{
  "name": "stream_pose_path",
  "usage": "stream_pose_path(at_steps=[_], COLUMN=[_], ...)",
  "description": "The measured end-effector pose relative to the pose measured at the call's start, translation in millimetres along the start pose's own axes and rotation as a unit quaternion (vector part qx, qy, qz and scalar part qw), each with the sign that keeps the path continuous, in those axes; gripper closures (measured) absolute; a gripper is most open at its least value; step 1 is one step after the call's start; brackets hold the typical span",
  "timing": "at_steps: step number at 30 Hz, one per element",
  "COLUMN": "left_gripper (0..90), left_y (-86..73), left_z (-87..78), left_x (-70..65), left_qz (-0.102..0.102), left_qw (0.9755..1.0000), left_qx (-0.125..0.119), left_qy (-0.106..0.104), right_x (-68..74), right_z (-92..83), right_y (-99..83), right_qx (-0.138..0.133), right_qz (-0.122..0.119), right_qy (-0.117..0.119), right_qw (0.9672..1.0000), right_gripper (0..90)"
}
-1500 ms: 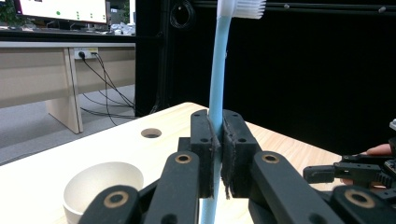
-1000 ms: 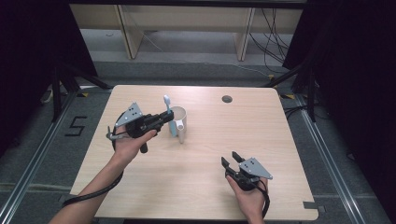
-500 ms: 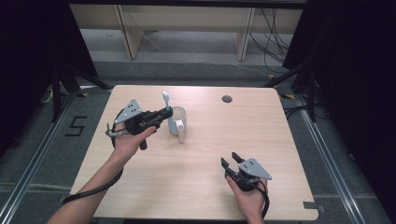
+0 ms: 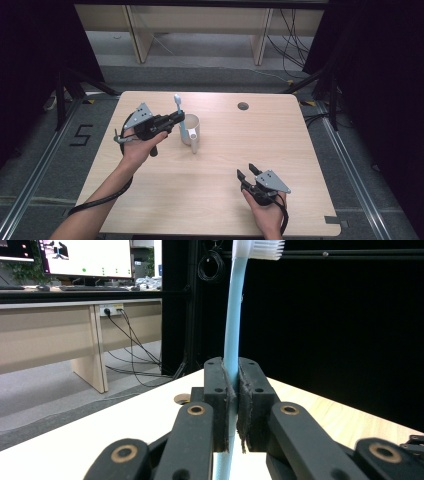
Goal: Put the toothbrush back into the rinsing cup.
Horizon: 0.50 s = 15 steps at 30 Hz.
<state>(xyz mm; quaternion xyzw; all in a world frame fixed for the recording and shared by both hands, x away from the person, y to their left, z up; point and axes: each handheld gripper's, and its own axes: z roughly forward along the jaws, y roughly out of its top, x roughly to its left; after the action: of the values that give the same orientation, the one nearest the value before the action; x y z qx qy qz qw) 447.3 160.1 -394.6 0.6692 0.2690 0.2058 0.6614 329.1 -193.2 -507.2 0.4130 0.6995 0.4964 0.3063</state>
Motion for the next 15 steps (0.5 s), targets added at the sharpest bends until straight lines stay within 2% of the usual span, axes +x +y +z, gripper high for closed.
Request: stream_pose_path(at_steps=[1, 2, 4, 8, 11, 12, 14, 15], left_gripper=[83.4, 83.4, 83.4, 83.4, 83.4, 83.4, 83.4, 83.4], left_y=[0.1, 0.2, 0.6, 2.1, 2.3, 2.2, 2.2, 2.1], left_z=[1.1, 2.3, 4.2, 8.7, 12.2, 13.3, 14.9, 15.6], left_x=[0.4, 0.6, 0.9, 0.4, 0.3, 0.2, -0.2, -0.4], left_qz=[0.002, 0.002, 0.005, 0.008, 0.011, 0.009, 0.008, 0.008], left_qw=[1.0, 1.0, 1.0, 1.0, 0.9999, 0.9999, 0.9999, 0.9999], left_qx=[0.0, 0.001, 0.0, -0.001, 0.0, -0.001, -0.001, -0.001], left_qy=[0.001, 0.002, 0.003, 0.005, 0.007, 0.007, 0.006, 0.006], right_x=[0.0, 1.4, 1.6, 0.6, 1.0, -0.6, 0.7, -0.6], right_z=[-0.1, -0.5, -0.6, 0.4, -0.8, -0.9, -0.5, -0.3], right_y=[-0.1, -0.4, -0.5, -0.3, 0.2, 0.4, 0.4, 0.4], right_qx=[0.002, 0.005, 0.004, -0.006, -0.001, -0.006, -0.002, -0.008], right_qz=[0.003, 0.016, 0.015, 0.01, 0.01, -0.003, 0.004, -0.007], right_qy=[0.0, 0.001, -0.001, 0.001, -0.001, -0.008, 0.0, -0.008], right_qw=[1.0, 0.9999, 0.9999, 0.9999, 1.0, 0.9999, 1.0, 0.9999], right_gripper=[50.6, 50.6, 50.5, 50.5, 50.4, 50.3, 50.3, 50.3])
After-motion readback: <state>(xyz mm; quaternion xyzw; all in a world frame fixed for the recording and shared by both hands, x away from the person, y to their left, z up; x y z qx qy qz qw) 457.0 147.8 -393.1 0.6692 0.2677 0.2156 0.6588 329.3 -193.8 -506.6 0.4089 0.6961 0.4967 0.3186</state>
